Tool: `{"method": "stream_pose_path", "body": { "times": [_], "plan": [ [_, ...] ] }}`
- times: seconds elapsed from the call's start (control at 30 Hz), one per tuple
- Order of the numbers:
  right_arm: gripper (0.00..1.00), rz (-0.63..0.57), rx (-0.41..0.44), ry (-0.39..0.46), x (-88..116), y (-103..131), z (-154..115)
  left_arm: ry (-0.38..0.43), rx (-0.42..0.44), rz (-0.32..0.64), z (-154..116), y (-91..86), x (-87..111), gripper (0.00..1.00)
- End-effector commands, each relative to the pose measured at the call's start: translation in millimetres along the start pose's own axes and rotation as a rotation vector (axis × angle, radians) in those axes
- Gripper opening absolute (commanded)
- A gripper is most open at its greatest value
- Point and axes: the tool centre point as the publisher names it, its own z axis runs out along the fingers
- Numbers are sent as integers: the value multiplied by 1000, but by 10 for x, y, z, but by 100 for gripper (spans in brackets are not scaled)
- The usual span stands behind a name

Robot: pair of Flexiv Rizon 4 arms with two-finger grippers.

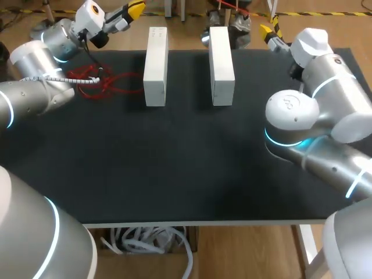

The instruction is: Grab the tape and strap the tape.

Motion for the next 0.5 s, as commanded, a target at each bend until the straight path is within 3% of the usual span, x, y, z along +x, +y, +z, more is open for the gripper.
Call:
{"method": "stream_pose_path", "body": {
  "times": [0.03,0.3,0.5],
  "plan": [
    [100,145,-366,53,9,79,-11,-2,0,1,5,1,5,0],
    [100,195,-412,93,228,365,-108,-2,0,1,5,1,5,0],
    [100,202,-368,86,259,330,-146,-2,0,1,5,1,5,0]
  ]
}}
